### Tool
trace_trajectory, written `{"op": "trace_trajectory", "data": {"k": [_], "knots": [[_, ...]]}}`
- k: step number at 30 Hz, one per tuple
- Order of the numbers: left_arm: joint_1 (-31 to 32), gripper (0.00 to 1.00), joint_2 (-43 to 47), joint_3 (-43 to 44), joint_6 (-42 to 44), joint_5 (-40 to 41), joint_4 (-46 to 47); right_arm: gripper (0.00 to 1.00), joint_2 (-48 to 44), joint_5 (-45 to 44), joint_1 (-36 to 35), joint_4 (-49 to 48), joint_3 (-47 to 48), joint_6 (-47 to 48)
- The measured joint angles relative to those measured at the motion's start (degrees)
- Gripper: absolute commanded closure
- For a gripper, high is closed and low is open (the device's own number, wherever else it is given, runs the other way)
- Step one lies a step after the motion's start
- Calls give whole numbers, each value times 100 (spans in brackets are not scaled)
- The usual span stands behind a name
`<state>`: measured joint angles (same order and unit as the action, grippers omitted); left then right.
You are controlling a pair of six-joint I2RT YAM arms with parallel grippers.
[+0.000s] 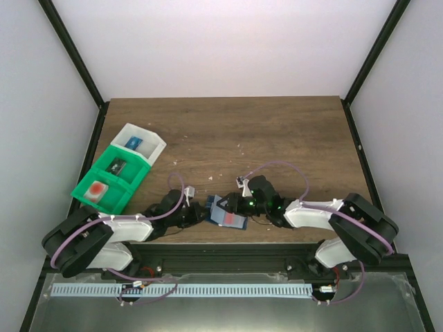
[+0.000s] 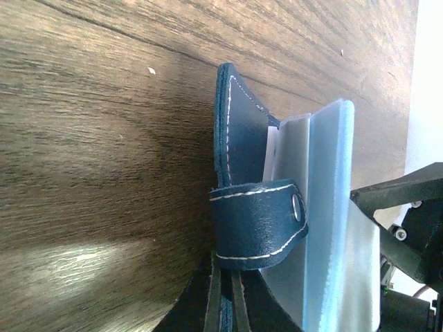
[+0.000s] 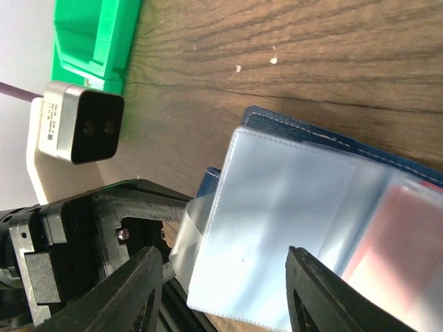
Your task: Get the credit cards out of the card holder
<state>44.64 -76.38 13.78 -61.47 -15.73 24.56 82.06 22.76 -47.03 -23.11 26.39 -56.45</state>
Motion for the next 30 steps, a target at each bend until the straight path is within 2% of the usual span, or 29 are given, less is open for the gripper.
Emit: {"op": "trace_trajectory", "data": {"k": [4,11,18,30], "knots": [[2,100,-2,-7,-20,0,13,48,-323,-245,-7,717,90,72],[4,100,-50,4,-28,0,26,53,-1056,-953,-4,1808,101,92],[4,100,-151,4,-31,0,76,55,-1027,-1169,-4,2149,-125,-98],[4,100,-168,4,-28,2,90,55,-782,-1287,-4,2149,-127,-249]]}}
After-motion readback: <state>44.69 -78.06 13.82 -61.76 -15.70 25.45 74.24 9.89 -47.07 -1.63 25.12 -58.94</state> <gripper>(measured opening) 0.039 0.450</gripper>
